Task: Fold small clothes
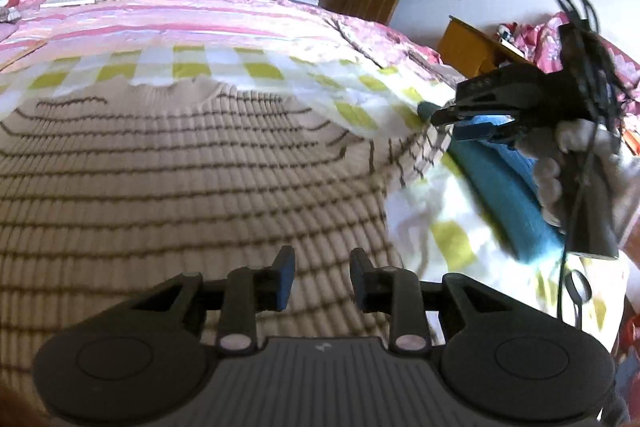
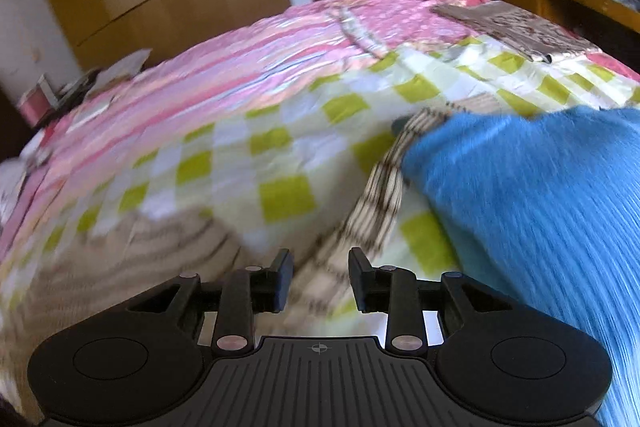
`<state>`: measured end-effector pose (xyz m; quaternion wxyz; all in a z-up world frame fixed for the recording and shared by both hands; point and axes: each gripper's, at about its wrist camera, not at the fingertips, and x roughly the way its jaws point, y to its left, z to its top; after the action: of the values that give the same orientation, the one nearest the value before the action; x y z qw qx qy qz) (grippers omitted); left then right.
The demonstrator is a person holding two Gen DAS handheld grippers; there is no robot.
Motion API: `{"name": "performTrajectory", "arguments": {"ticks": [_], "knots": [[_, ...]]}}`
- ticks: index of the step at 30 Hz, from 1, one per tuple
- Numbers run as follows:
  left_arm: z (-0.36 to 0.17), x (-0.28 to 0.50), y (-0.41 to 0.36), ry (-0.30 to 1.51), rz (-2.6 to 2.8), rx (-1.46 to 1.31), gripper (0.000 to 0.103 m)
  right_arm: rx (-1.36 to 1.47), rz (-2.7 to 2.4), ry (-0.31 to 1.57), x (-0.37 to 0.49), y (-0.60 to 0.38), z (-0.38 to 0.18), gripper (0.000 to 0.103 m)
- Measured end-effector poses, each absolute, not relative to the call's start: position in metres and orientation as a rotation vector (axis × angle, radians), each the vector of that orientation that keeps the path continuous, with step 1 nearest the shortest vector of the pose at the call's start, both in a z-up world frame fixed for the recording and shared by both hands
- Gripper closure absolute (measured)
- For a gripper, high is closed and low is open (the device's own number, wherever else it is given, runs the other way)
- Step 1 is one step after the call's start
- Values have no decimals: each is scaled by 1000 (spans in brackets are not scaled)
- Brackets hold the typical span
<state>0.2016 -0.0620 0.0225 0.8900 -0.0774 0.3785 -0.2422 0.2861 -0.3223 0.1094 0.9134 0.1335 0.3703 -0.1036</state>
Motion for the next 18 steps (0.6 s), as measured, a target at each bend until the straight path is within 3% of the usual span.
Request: {"name": "performTrajectory", "arguments": {"ticks": [2,11,14,16,18], "knots": [[22,207,-66,781,-492,-159,67,289,-243,762,302,-329,106,63],[10,212,-67,803,-485,-173,64,248,-368,828,342,-339,78,62],[8,209,-62,810,-484,-175,64,245,-403,836,344,-342,71,71],[9,206,-57,810,-483,-173,64,260,-416,836,342,-345,68,87],[11,202,-49,807,-478,-168,63,290,-409,827,338,-348,69,91]]}}
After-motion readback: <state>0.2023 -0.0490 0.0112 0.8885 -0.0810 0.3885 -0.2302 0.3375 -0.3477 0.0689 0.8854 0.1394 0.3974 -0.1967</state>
